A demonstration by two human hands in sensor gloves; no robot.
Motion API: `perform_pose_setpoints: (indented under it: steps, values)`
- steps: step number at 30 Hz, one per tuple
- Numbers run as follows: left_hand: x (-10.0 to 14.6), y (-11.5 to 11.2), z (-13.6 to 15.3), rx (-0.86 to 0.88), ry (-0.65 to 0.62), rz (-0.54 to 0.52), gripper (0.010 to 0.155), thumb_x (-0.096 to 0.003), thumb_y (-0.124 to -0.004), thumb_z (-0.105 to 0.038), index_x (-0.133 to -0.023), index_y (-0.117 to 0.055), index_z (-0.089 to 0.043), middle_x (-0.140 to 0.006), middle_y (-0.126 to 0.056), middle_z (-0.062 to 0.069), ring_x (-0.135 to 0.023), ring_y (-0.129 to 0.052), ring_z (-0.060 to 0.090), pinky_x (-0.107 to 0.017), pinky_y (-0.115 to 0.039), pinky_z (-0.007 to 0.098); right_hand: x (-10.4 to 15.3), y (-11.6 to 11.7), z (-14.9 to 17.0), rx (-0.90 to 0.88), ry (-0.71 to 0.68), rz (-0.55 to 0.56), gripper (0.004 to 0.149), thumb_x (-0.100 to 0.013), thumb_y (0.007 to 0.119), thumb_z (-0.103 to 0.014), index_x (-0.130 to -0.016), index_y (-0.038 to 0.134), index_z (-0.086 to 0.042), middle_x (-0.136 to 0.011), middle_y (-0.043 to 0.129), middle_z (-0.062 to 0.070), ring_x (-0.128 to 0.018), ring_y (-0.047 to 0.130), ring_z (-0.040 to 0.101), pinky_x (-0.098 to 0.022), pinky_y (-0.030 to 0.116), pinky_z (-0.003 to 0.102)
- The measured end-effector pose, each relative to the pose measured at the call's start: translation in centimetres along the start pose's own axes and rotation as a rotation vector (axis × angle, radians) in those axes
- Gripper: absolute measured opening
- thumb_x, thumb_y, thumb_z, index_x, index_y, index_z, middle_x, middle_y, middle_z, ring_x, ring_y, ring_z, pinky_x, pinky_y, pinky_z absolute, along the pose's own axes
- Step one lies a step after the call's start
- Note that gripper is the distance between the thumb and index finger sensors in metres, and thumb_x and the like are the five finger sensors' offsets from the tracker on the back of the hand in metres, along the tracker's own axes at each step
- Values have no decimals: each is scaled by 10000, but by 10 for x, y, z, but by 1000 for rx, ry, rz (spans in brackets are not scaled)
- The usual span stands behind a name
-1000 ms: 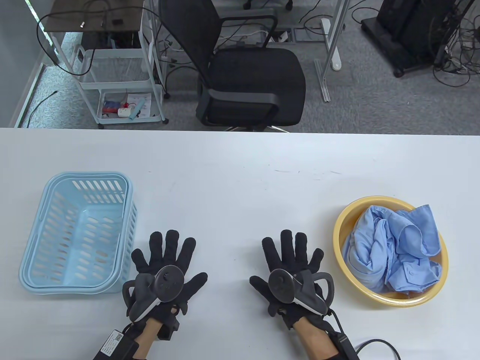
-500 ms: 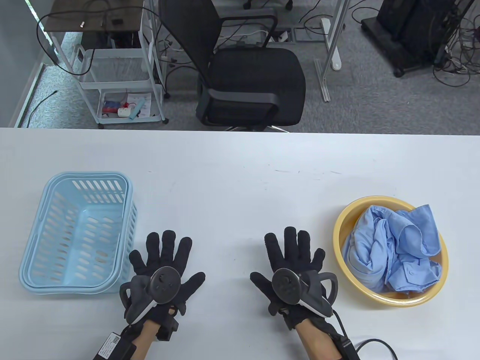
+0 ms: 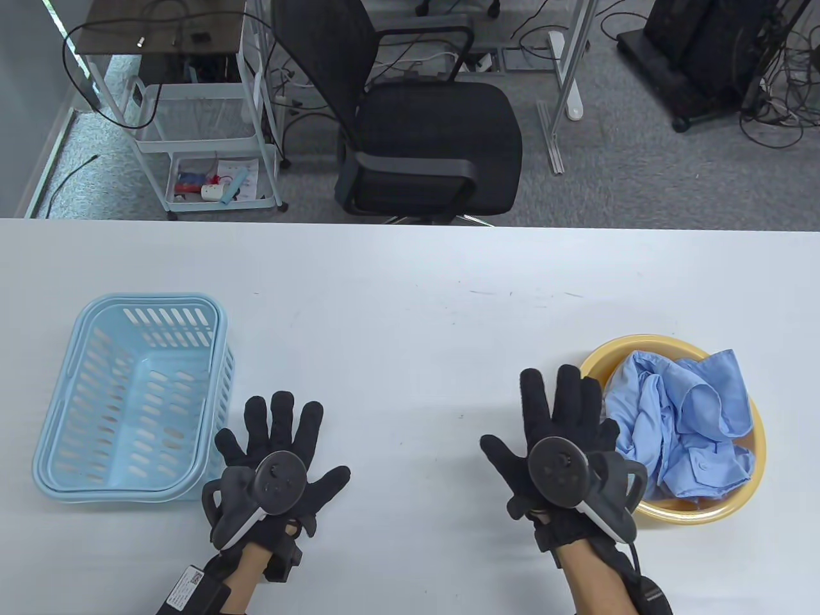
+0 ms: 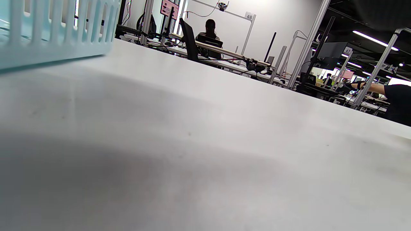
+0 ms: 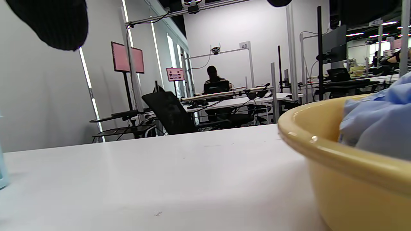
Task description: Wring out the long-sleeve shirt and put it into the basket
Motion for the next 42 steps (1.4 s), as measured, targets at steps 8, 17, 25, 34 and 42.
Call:
perform_pose_setpoints:
  steps: [8,17,25,34,42]
  values:
    - [-1,-1,2,5,12,18,1030,-306,-609,-914,-1150,-271,-429,-1193,-45,-23,-1139,-59,415,-694,-193,802,-19,-29,57,-79,245,-53,1020,-504,770,-730,-1146,138,-252,-1171,54,216,-1053,204,578,-605,467,875]
    - [-4,-1,2,7,22,30,1018,-319,-617,-898,-1151,-272,-424,-1192,-49,-19,-1140,-64,412,-697,-195,798,-36,-16,121,-57,520,-231,1115,-490,818,-740,-1126,54,-234,-1147,-22,221,-1033,127,598,-586,444,897]
    - [-5,-1,4,-1,31,38,1009,-326,-627,-886,-1150,-277,-423,-1191,-52,-17,-1141,-72,412,-699,-199,797,-51,11,149,-71,649,-397,1307,-418,907,-803,-1102,-12,-174,-1128,-20,300,-1016,202,646,-528,579,895]
    - [-6,0,5,-6,47,39,1000,-332,-639,-873,-1150,-284,-420,-1193,-62,-15,-1145,-82,411,-700,-201,796,-64,34,172,-47,743,-529,1339,-426,1016,-655,-1076,-28,-126,-1105,31,344,-966,450,640,-505,787,739]
    - [-7,-1,5,-13,60,44,984,-342,-653,-854,-1150,-302,-414,-1197,-79,-12,-1147,-91,408,-706,-202,791,-71,42,179,-43,807,-509,1161,-469,1032,-382,-1075,100,-48,-1087,360,331,-786,793,476,-397,963,442]
Point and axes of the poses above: the tracker on the back of each hand, its own z axis roughly to the little-finger side, its own x axis roughly from the fingertips to the wrist, y = z × x, the point moved 1 cm from there along -x, roughly from the wrist to the fingertips
